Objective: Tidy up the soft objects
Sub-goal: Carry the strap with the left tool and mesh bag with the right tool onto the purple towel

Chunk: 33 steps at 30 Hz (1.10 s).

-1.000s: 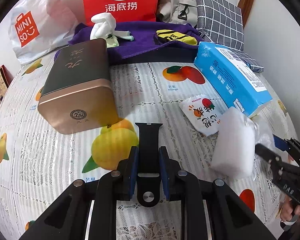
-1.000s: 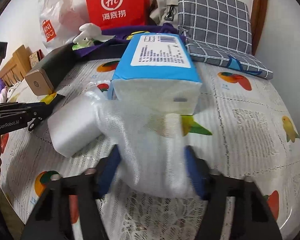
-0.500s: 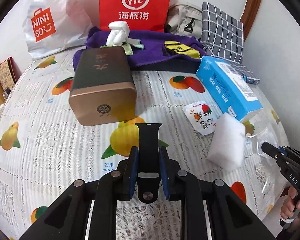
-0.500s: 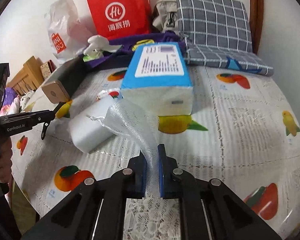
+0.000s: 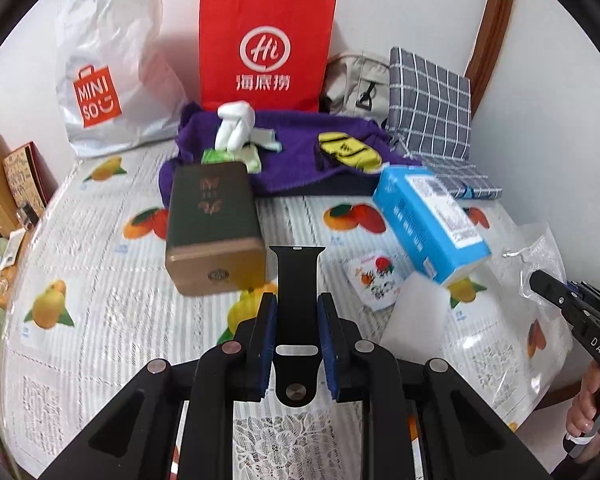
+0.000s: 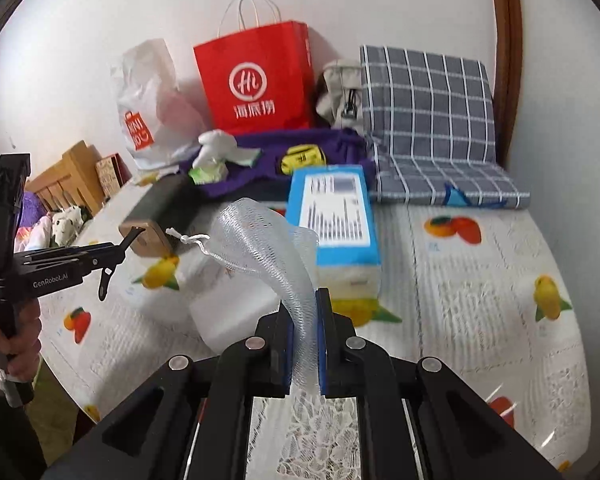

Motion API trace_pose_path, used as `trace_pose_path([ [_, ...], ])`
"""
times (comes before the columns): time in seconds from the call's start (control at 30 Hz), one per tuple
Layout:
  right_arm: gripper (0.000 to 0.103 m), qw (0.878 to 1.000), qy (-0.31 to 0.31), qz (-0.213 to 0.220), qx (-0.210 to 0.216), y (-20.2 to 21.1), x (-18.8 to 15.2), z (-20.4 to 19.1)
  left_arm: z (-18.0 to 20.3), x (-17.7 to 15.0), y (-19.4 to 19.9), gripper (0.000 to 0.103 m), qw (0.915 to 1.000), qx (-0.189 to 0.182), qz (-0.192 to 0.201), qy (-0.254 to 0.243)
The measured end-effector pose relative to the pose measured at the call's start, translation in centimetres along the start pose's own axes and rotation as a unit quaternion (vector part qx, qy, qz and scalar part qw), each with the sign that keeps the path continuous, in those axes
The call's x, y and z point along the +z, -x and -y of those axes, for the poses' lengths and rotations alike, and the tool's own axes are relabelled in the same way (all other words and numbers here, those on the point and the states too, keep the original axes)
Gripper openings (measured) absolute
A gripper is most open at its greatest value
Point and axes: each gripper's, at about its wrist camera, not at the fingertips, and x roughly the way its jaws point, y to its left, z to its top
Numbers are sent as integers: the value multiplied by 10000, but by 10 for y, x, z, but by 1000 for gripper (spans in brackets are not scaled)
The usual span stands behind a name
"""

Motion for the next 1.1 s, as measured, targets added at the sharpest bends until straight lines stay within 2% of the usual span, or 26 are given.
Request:
trace_pose_path([
  [0.53,9,9992,65,380,43,6,61,-14,-5,53,10,20,9995,127,295,52],
  [0.8,9,9990,129,409,91,-11,92,-19,-18,80,1,20,9992,170,335,168],
  [1.1,9,9991,118,289,277,-48,124,-27,-34,111,-18,20,9990,171,357,222],
])
